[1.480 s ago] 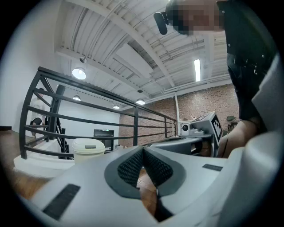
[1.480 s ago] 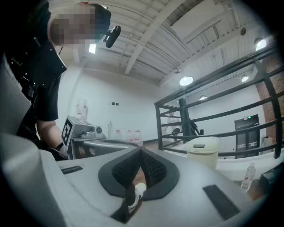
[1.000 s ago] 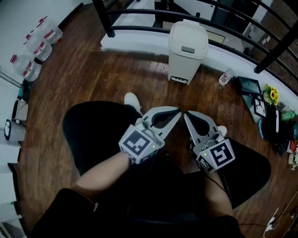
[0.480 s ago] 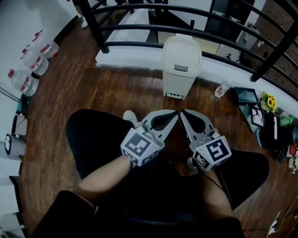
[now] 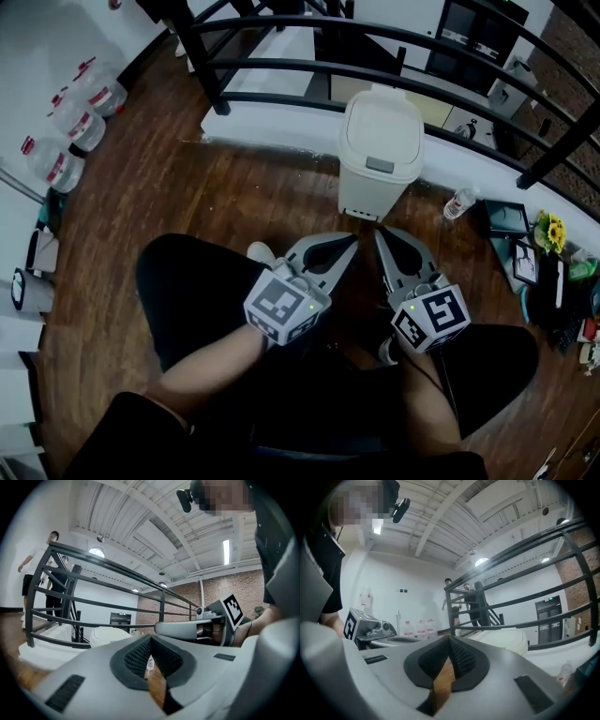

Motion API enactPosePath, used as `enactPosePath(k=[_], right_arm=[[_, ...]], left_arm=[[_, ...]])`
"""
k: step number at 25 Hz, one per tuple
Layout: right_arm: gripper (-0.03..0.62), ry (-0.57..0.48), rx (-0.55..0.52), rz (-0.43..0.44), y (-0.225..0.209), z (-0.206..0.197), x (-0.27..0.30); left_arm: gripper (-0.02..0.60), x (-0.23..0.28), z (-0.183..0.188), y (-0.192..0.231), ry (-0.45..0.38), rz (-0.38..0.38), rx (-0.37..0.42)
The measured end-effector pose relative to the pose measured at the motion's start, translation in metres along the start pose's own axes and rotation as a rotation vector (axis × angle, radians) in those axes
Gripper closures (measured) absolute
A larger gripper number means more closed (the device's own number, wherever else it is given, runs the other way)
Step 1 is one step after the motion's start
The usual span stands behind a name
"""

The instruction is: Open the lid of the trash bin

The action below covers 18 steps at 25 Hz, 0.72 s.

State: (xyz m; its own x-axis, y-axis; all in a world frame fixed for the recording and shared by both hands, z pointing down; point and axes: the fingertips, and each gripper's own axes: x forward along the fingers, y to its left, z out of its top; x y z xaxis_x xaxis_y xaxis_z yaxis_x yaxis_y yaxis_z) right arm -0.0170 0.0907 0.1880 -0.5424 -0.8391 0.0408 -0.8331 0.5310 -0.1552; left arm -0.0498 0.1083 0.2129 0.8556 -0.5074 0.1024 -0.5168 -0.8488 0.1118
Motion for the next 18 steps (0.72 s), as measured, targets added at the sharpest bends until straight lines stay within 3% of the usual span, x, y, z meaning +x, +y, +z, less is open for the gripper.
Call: enactPosePath(k=[3,8,11,14,18], right_arm=[[0.576,-0.001,0.024,-0.036,-0.011,-0.006,0.003],[0.576,0.001,0.003,-0.067,-0.038,-0.010,0.015],[0.576,-0.009,0.031,-0.083,-0.062,-0.010,0.026],[0.577,-0.014,0.072,-0.086,-0.085,-0.011,0.040],[0.577,0.004,0.071,-0.091,-0.110,-0.013,0.060]], left_arm=[[0.541,0.004,-0.001,0.012,-0.002,0.019,-0.033],[0.541,0.029,0.005,0.026,-0.006,0.041,-0.022],[0.541,0.051,0.004,0.045,0.000,0.064,-0.065],[0.541,0.079,-0.010,0.065,0.027,0.088,-0.129],[0.541,0.114,-0.030,0.084,0.049,0.093,-0.153]])
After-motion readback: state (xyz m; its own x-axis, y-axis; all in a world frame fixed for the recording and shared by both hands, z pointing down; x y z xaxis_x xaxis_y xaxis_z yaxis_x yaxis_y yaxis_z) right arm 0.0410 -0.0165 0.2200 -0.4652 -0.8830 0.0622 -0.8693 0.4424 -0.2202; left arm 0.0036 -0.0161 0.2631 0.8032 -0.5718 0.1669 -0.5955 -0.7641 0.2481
